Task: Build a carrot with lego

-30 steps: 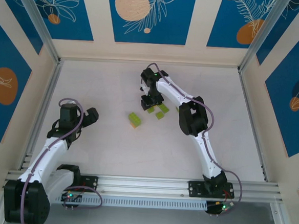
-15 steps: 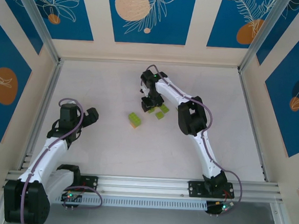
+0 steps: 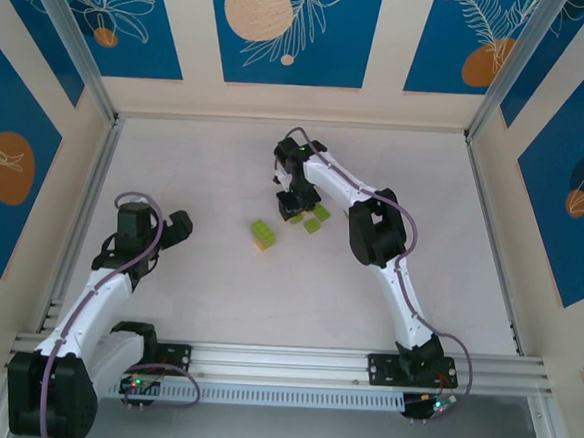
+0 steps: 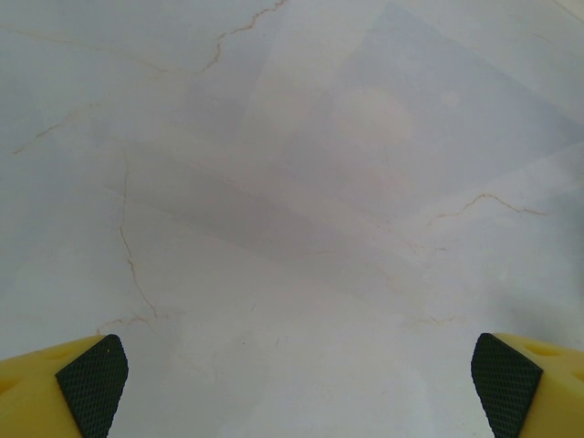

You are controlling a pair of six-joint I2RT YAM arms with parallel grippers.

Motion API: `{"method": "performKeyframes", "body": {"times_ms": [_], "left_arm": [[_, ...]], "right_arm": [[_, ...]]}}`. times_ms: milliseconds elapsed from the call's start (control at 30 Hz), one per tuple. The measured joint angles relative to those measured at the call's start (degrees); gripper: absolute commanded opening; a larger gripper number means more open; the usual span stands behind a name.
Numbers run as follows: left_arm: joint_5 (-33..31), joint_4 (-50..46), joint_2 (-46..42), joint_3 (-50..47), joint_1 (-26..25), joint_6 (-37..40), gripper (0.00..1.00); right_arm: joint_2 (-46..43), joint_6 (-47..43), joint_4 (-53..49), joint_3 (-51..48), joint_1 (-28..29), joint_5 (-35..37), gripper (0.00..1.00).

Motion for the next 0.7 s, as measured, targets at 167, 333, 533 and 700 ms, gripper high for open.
{"method": "performKeyframes", "body": {"times_ms": [167,333,533,700], "left_arm": [[0.0,0.0,0.0,0.0,0.0,0.0,0.99],[0.0,0.0,0.0,0.0,0.0,0.0,0.99],[0.0,0.0,-0.6,0.0,0.0,0.0,0.99],[0.0,0.0,-0.8,0.0,0.0,0.0,0.99]], "right_arm": [[-5.5,0.0,-2.1,-0.3,2.8,-0.9,0.31],[-10.3,0.0,-3.7,-0.2,5.9,-2.9,0.31],[-10.8,0.2,-5.2,-0.1,8.3,-4.9,0.31],[-10.8,0.3,-5.4,-0.1,9.2,-5.4,0.31]]}}
